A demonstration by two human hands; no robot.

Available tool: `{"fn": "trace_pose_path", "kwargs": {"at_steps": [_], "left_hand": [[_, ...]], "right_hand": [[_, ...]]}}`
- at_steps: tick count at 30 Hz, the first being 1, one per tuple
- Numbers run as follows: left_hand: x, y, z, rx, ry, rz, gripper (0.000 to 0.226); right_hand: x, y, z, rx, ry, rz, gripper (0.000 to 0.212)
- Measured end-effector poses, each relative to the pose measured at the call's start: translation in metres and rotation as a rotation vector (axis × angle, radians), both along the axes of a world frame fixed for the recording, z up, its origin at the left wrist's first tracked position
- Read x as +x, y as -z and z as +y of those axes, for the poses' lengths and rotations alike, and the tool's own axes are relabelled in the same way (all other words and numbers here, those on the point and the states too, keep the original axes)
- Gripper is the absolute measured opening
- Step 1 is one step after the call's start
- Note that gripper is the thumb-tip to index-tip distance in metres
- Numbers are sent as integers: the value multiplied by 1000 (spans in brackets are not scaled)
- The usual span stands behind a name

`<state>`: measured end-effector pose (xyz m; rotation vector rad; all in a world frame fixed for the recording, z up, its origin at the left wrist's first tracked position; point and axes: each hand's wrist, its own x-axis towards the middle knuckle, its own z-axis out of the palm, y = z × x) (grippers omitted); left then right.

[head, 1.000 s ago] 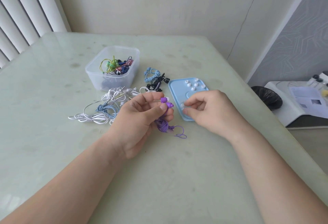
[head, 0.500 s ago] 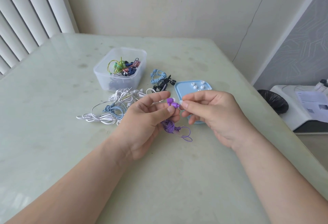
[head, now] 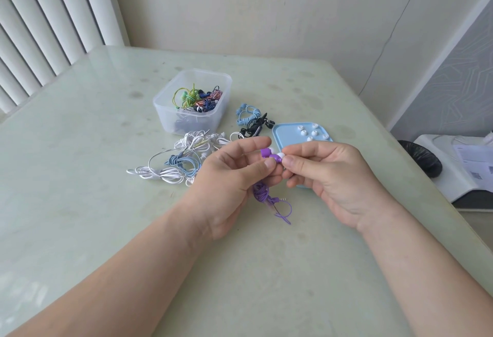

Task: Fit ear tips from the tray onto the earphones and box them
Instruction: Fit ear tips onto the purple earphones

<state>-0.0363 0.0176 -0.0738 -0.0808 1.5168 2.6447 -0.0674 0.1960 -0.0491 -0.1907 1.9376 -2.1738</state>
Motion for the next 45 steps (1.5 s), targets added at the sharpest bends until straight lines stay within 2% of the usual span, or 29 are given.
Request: {"fn": "trace_pose_path", "kwargs": {"at_steps": [4, 13, 23, 28, 33, 36, 45], "left_hand": [[0, 0, -1, 3, 4, 3, 36], [0, -2, -1, 57, -8, -14, 37], [0, -2, -1, 52, -16, -27, 34], [-1, -2, -1, 68, -13, -18, 34], [0, -1, -1, 54, -16, -1, 33], [-1, 0, 0, 45, -20, 5, 33], [-1, 1, 2, 44, -73, 0, 29]], "right_hand": [[-1, 1, 0, -18, -6, -9, 26], [0, 4, -1, -29, -32, 7, 10], [2, 3, -8, -59, 43, 41, 16], [1, 3, -5, -65, -18, 41, 10], [2, 7, -7, -39, -16, 93, 13], [2, 9, -8, -12, -10, 134, 3], [5, 16, -16, 80, 56, 260, 9]]}}
